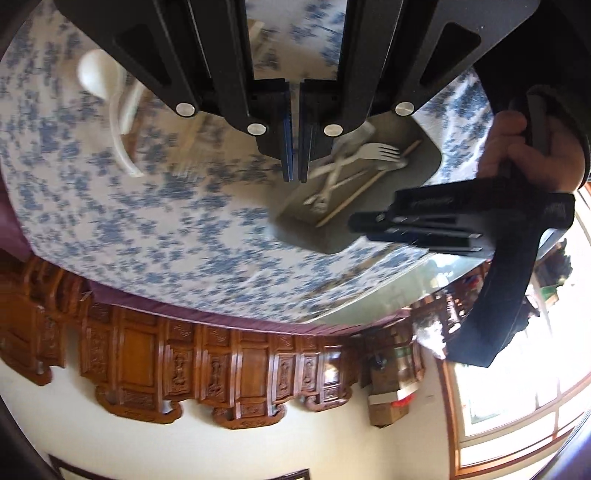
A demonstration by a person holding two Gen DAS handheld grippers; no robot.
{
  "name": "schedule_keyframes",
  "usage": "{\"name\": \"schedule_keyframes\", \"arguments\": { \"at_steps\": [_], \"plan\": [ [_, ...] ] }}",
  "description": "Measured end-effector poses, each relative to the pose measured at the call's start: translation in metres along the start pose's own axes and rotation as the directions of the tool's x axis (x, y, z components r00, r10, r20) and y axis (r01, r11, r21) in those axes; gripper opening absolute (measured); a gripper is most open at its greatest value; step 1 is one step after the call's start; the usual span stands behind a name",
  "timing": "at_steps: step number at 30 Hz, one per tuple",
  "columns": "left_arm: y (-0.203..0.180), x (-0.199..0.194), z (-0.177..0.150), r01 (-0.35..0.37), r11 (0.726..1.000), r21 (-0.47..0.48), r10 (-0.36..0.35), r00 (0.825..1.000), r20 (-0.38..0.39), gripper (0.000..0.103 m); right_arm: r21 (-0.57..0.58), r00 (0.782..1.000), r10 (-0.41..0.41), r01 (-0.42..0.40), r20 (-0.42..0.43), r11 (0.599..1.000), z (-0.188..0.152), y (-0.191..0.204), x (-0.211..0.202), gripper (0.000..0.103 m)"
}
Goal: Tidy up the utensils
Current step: 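Grasp a metal fork with the left gripper while the right grasps a white plastic spoon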
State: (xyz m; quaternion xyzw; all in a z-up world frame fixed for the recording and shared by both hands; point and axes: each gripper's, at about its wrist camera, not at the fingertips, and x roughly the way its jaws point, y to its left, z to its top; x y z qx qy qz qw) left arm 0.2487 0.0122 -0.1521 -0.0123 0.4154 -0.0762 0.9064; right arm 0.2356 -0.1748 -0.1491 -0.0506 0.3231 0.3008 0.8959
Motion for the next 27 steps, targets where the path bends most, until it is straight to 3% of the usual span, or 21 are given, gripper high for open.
{"name": "schedule_keyframes", "arguments": {
  "at_steps": [3,10,12,21,27],
  "plan": [
    [-0.012,-0.001,-0.001,0.010,1.000,0.024,-0.010,1.000,-0.001,0.025,0.020,0.999,-0.045,0.045,0.004,0.999,-0.003,-0.021,-0.012,0.012],
    [-0.030,-0.005,-0.005,0.024,0.998,0.051,-0.024,1.000,0.000,0.039,0.079,0.990,-0.138,0.140,-0.022,0.987,-0.021,-0.069,-0.026,0.015],
    [-0.036,-0.006,-0.006,0.025,0.998,0.050,-0.025,1.000,0.003,0.060,0.106,0.987,-0.156,0.159,-0.034,0.982,-0.028,-0.083,-0.025,0.017],
    [-0.066,-0.001,-0.017,0.049,0.995,0.086,-0.048,0.999,-0.017,0.061,0.160,0.974,-0.162,0.187,-0.157,0.969,-0.053,-0.106,0.009,0.018],
    [-0.082,0.003,-0.025,0.061,0.992,0.113,-0.057,0.998,-0.037,0.061,0.157,0.948,-0.170,0.217,-0.271,0.963,-0.067,-0.107,0.038,0.021]
  ]
}}
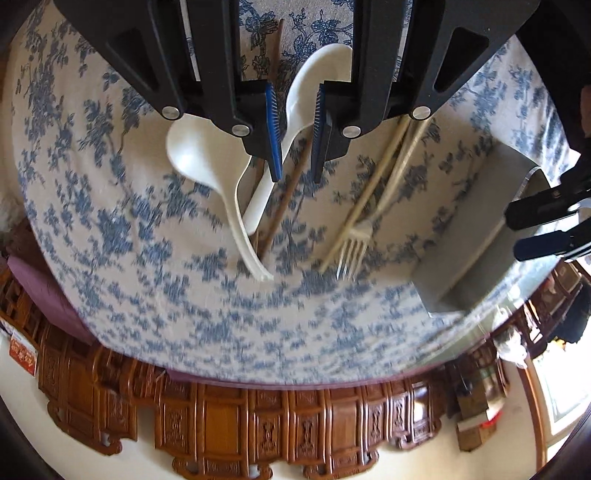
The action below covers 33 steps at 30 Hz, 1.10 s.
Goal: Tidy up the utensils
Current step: 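Grasp a metal fork with the left gripper while the right grasps a white plastic spoon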
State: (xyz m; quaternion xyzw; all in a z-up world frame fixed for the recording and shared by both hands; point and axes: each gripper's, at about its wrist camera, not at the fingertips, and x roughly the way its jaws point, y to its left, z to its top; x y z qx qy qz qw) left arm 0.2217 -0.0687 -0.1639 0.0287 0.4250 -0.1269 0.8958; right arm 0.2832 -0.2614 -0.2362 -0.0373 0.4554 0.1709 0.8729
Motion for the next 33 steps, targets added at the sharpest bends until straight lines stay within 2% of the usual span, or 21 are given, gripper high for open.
{"name": "schedule_keyframes", "arguments": {
  "at_steps": [3,5,9,13,14,16,22,28,33],
  "plan": [
    [-0.008,0.003,-0.003,-0.004,1.000,0.020,0.004,1.000,-0.006,0.061,0.010,0.999,-0.016,0.016,-0.051,1.000,-0.004,-0.002,0.012,0.023],
    [-0.011,0.004,-0.003,-0.004,1.000,0.026,0.004,1.000,-0.009,0.061,0.032,0.999,-0.004,0.006,-0.050,0.999,-0.004,-0.005,0.013,0.029],
    [-0.014,0.005,-0.005,-0.005,0.999,0.033,0.005,1.000,-0.010,0.061,0.057,0.999,0.011,-0.008,-0.048,0.998,-0.003,-0.007,0.015,0.030],
    [-0.016,0.008,-0.007,-0.005,0.999,0.036,0.006,1.000,-0.020,0.061,0.063,0.999,-0.009,0.011,-0.041,0.998,0.000,-0.006,0.017,0.029],
    [-0.017,0.008,-0.007,-0.005,0.999,0.037,0.006,1.000,-0.021,0.061,0.071,0.999,-0.013,0.016,-0.045,0.997,0.000,-0.007,0.018,0.029],
    [-0.017,0.009,-0.008,-0.008,0.999,0.039,0.009,1.000,-0.023,0.061,0.071,0.998,-0.042,0.045,-0.048,0.996,0.001,-0.010,0.018,0.015],
    [-0.019,0.015,-0.006,-0.002,0.999,0.045,0.004,0.999,-0.035,0.061,0.071,0.998,-0.032,0.036,-0.055,0.997,0.002,-0.012,0.019,0.010],
    [-0.029,0.022,0.000,-0.015,0.996,0.085,0.017,1.000,-0.024,0.061,0.078,1.000,-0.006,0.007,-0.008,0.997,0.006,-0.012,0.006,0.008],
    [-0.032,0.028,0.014,0.002,0.996,0.089,0.001,1.000,-0.031,0.052,0.090,0.999,0.003,-0.007,0.045,0.996,0.010,-0.016,-0.006,0.008]
  ]
}}
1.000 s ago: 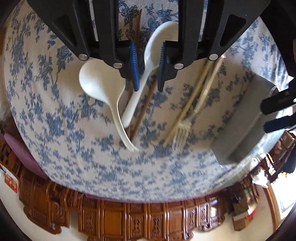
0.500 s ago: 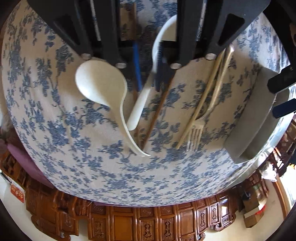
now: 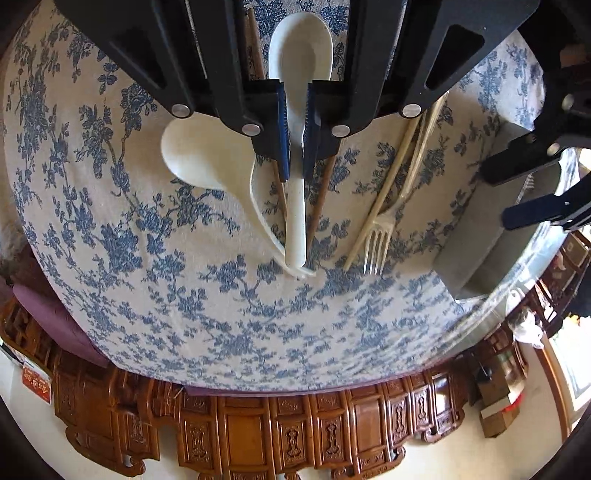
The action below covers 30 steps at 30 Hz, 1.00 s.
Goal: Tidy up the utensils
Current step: 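Grasp a metal fork with the left gripper while the right grasps a white plastic spoon, then lift the metal fork with the left gripper and lower it into the tray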
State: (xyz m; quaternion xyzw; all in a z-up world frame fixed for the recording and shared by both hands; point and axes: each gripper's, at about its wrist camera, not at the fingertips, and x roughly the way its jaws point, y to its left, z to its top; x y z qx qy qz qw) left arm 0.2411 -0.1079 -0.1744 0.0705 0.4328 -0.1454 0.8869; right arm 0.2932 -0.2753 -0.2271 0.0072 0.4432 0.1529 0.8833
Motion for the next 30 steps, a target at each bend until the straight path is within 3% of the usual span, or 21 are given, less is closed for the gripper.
{"name": "schedule_keyframes", "arguments": {
  "at_steps": [7,15,25,30],
  "plan": [
    [-0.007,0.025,0.017,0.037,0.999,-0.010,-0.038,0.998,-0.043,0.036,0.015,0.998,0.005,-0.006,0.065,1.000,0.004,-0.004,-0.013,0.009],
    [-0.010,0.060,0.003,0.035,0.998,-0.046,-0.040,0.991,-0.126,0.018,-0.003,0.998,0.011,-0.011,0.068,1.000,0.005,0.002,-0.012,0.009],
    [-0.014,0.073,0.001,0.016,0.998,-0.055,-0.023,0.990,-0.142,0.017,-0.012,0.998,0.006,-0.005,0.061,1.000,0.003,0.008,-0.010,0.009],
    [-0.009,0.072,0.000,0.025,0.997,-0.077,-0.036,0.990,-0.138,0.008,-0.013,0.998,0.002,-0.001,0.057,1.000,0.001,0.007,-0.009,0.009]
  ]
}}
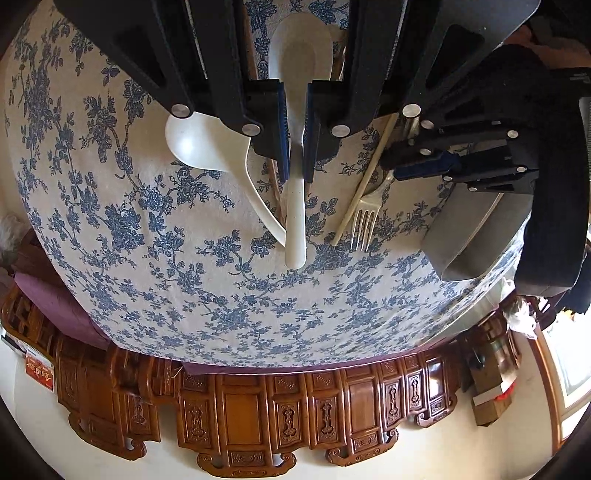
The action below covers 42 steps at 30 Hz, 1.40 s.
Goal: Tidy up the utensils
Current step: 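Lift the metal fork with the left gripper and lower it into the tray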
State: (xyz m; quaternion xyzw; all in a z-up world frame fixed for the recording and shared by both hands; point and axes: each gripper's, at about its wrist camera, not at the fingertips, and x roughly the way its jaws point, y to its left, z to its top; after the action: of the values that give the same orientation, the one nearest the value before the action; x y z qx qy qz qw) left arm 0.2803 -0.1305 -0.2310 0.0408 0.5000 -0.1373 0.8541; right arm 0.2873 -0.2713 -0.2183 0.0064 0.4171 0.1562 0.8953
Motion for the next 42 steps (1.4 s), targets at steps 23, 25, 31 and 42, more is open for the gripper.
{"name": "schedule_keyframes", "arguments": {
  "at_steps": [23,25,31,42],
  "plan": [
    [0.022,-0.070,-0.009,0.038,0.999,0.009,-0.039,0.993,0.114,0.006,-0.017,0.999,0.030,-0.030,0.023,0.999,0.003,0.011,-0.009,0.009],
    [0.027,-0.079,-0.010,0.040,0.999,0.001,-0.040,0.990,0.132,0.006,-0.024,0.999,0.036,-0.035,0.026,0.999,0.004,0.016,-0.010,0.009],
    [0.044,-0.104,-0.011,0.036,0.999,-0.024,-0.032,0.983,0.179,0.006,-0.050,0.999,0.043,-0.042,0.024,0.998,0.005,0.028,-0.008,0.009],
    [0.084,-0.127,-0.018,0.015,0.997,-0.077,0.002,0.975,0.221,0.006,-0.074,0.998,0.049,-0.047,0.026,0.996,0.003,0.039,-0.005,0.009]
  ]
}}
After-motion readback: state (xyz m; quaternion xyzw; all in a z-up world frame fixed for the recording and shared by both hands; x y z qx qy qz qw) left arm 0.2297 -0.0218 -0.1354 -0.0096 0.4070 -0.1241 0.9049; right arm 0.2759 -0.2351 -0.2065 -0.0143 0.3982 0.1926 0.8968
